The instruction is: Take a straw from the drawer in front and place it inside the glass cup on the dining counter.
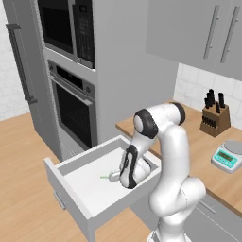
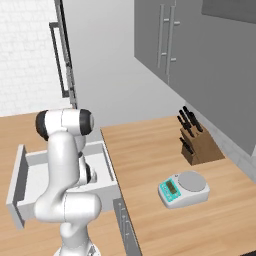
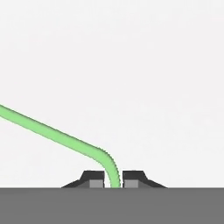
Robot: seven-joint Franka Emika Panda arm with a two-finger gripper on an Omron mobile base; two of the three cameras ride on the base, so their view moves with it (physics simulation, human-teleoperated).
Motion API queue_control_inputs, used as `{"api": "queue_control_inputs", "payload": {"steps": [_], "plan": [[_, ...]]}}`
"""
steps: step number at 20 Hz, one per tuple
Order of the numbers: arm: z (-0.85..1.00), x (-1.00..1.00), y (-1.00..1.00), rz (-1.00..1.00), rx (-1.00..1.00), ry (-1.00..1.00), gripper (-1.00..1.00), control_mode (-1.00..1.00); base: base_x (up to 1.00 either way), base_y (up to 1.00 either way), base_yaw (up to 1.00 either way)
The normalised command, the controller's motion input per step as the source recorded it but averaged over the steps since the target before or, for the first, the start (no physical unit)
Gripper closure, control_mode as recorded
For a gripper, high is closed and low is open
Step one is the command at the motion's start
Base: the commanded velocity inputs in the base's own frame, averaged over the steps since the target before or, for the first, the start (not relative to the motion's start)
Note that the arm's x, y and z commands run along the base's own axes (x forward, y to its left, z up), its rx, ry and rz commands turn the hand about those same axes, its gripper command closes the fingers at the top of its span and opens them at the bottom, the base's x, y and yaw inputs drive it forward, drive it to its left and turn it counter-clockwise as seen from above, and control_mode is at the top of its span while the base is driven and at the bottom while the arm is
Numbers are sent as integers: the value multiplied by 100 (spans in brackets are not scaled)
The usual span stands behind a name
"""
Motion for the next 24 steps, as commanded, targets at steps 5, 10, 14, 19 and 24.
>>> {"api": "queue_control_inputs", "payload": {"steps": [5,10,14,19,24], "plan": [[0,6,0,0,0,5,100,-100,0,0,0],[60,0,0,0,0,-3,100,-100,0,0,0],[100,2,4,0,0,-9,100,-100,0,0,0],[100,14,12,0,0,-2,100,-100,0,0,0],[100,55,6,0,0,2,100,-100,0,0,0]]}}
